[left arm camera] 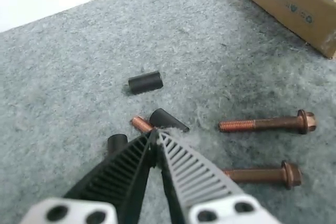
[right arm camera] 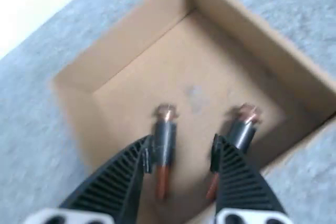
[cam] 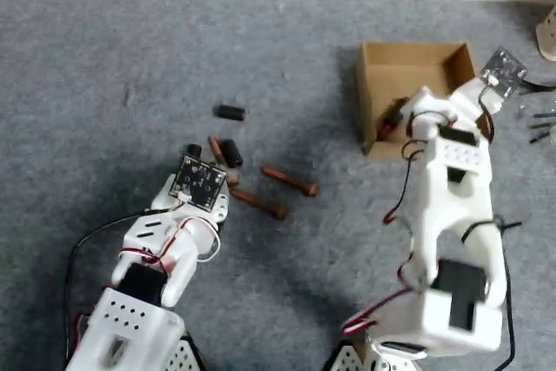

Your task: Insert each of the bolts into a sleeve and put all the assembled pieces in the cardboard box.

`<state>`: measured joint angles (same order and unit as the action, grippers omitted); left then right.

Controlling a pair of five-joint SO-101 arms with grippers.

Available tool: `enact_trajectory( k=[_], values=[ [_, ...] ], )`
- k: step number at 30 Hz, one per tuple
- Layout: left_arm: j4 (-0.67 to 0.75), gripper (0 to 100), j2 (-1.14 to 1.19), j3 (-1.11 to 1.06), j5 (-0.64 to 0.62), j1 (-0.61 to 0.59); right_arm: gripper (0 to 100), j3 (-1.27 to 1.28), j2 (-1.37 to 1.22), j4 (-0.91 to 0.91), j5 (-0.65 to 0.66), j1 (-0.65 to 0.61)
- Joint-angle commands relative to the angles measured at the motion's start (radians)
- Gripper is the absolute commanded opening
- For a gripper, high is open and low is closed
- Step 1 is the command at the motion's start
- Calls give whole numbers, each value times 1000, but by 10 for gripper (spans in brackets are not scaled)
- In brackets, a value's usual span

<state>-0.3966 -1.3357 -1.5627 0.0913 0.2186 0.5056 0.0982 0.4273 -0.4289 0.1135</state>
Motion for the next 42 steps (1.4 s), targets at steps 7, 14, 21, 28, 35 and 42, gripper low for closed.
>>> enact_trajectory(
  k=[7,14,21,28,35,42],
  values=[
    [32,11,-5,7,-9,12,149,308,426,5,288,-397],
    [34,11,-15,56,-29,-150,149,479,495,-111,423,-618],
    [37,11,-15,73,-150,-291,149,510,406,-133,499,-719],
    [38,11,-15,73,-150,-291,149,456,223,-131,580,-697],
    [38,11,-15,71,-150,-291,149,403,153,-131,585,-664],
    [44,11,-16,73,-150,-295,149,403,153,-131,577,-682]
  ],
)
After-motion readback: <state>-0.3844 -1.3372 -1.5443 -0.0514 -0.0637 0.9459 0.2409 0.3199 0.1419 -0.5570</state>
